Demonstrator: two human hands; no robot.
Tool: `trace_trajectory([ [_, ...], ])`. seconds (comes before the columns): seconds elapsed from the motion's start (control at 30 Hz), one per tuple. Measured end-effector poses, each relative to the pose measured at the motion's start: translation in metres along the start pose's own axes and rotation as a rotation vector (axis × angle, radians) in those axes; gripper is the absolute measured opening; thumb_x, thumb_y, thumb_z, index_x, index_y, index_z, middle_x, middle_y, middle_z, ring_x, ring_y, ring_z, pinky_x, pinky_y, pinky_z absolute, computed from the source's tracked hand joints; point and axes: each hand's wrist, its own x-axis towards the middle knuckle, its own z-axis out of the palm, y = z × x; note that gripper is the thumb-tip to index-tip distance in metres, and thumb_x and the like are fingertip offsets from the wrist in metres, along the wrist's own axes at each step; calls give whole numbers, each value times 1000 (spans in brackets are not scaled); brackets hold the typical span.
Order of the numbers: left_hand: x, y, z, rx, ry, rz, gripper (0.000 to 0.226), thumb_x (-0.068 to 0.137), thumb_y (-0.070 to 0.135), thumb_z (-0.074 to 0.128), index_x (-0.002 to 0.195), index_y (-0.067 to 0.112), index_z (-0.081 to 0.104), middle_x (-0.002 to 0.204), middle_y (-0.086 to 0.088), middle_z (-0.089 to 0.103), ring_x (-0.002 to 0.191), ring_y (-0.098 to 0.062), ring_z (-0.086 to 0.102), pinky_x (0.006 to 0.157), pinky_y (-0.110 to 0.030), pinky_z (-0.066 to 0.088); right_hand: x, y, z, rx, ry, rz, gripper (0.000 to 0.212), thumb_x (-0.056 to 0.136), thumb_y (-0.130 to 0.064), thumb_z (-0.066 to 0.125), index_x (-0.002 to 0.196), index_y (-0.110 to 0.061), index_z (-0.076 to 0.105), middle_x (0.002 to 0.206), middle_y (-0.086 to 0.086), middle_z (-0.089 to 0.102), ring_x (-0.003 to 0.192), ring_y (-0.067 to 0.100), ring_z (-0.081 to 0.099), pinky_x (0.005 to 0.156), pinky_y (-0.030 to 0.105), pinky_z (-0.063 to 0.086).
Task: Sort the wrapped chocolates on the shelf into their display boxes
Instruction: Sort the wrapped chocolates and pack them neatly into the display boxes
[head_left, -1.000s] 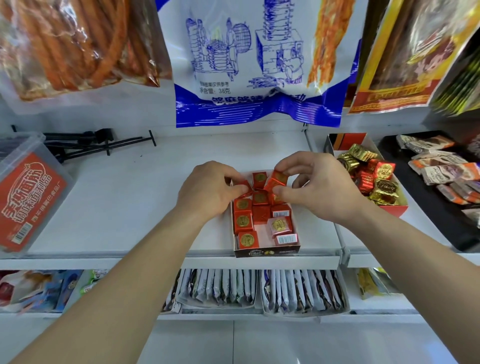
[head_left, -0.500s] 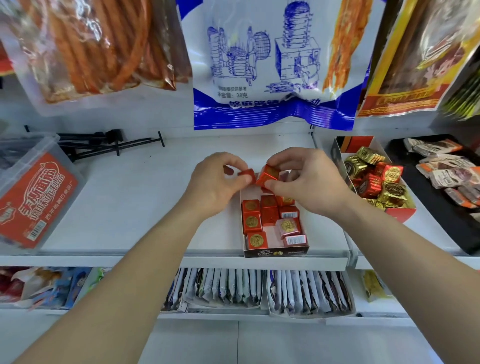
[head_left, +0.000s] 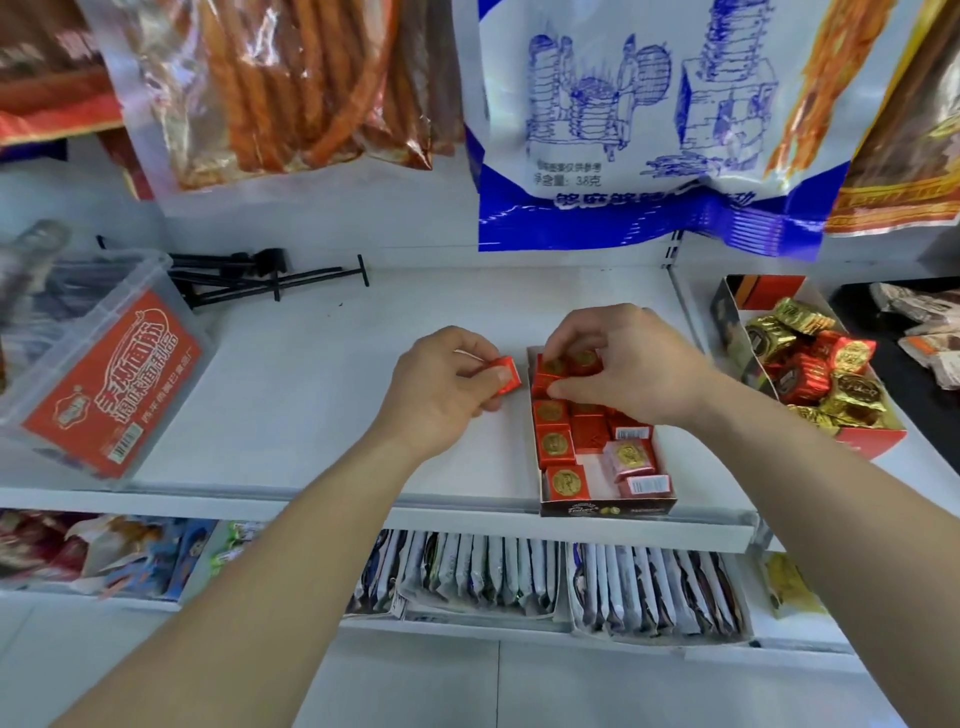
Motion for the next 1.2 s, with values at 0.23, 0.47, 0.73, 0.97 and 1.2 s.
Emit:
trace_trajectory([
  [0.23,2,1,0,-67,44,18,19,87,16,73,103,13,62,90,-5,74,68,-17,73,69,-29,61,1,0,-3,5,-69,-12,15,93,-36,63,95,-32,77,97,-18,73,91,3,65,79,26,53],
  [0.47,1,9,4,-95,109,101,11,93,22,66,103,18,64,85,0,74,74,-14,71,70,-21,59,-6,4,-8,-20,-23,-64,15,93,-22,63,99,-30,75,96,-23,67,91,3,61,73,14,45],
  [0.73,-1,5,10,-108,103,33,11,93,21,66,103,17,63,90,-2,73,77,-15,72,69,-21,59,-4,3,-4,-105,-32,-104,22,93,-22,63,111,-33,71,108,-18,69,91,0,58,72,3,38],
  [0.97,-1,0,12,-114,81,20,13,92,18,68,102,14,63,95,-4,71,77,-17,73,72,-25,60,-2,2,-1,-156,-136,-103,34,95,-22,58,124,-38,65,125,-20,65,112,6,59,96,35,51],
  [1.2,0,-3,12,-101,86,13,13,87,23,74,95,17,65,92,1,73,84,-14,72,84,-34,59,-5,-1,-2,12,-142,-87,37,95,-8,57,123,-30,68,120,-16,69,108,-1,61,93,19,50],
])
